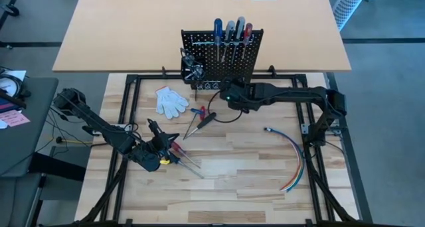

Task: Hang tools onto peg board
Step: Hang the right black screwdriver in the peg board

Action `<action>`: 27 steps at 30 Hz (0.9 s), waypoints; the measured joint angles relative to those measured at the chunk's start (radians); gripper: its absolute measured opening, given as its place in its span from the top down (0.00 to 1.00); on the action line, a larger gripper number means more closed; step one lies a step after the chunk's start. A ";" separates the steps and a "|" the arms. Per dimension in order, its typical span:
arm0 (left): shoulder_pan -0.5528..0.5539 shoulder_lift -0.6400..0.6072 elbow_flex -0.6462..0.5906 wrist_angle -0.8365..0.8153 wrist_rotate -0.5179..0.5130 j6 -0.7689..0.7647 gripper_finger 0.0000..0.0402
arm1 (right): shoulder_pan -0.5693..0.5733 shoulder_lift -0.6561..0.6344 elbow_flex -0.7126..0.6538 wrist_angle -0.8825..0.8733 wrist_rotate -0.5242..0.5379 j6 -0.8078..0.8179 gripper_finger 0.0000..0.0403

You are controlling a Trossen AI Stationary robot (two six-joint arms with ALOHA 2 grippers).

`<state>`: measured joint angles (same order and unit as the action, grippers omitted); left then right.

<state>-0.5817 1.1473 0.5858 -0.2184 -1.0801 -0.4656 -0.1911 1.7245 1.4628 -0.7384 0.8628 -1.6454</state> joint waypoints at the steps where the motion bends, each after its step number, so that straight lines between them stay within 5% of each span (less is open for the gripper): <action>1: 0.000 0.000 0.000 0.000 0.000 0.000 1.00 | -0.003 0.000 0.000 0.004 -0.007 -0.020 0.66; 11: 0.000 0.000 0.000 0.000 0.000 -0.002 1.00 | -0.022 0.000 0.000 0.085 -0.040 -0.194 0.60; 19: 0.000 0.000 0.000 0.000 0.000 -0.002 1.00 | -0.028 0.000 0.000 0.100 -0.072 -0.177 0.60; 23: 0.000 0.000 0.000 -0.001 0.000 -0.002 1.00 | -0.028 0.000 0.000 0.158 -0.094 -0.023 0.60; 27: 0.000 0.000 0.000 -0.001 0.000 -0.002 1.00 | -0.031 -0.014 0.000 0.152 -0.253 0.236 0.60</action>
<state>-0.5816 1.1473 0.5858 -0.2195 -1.0802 -0.4675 -0.2217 1.7110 1.4624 -0.5864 0.6094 -1.4098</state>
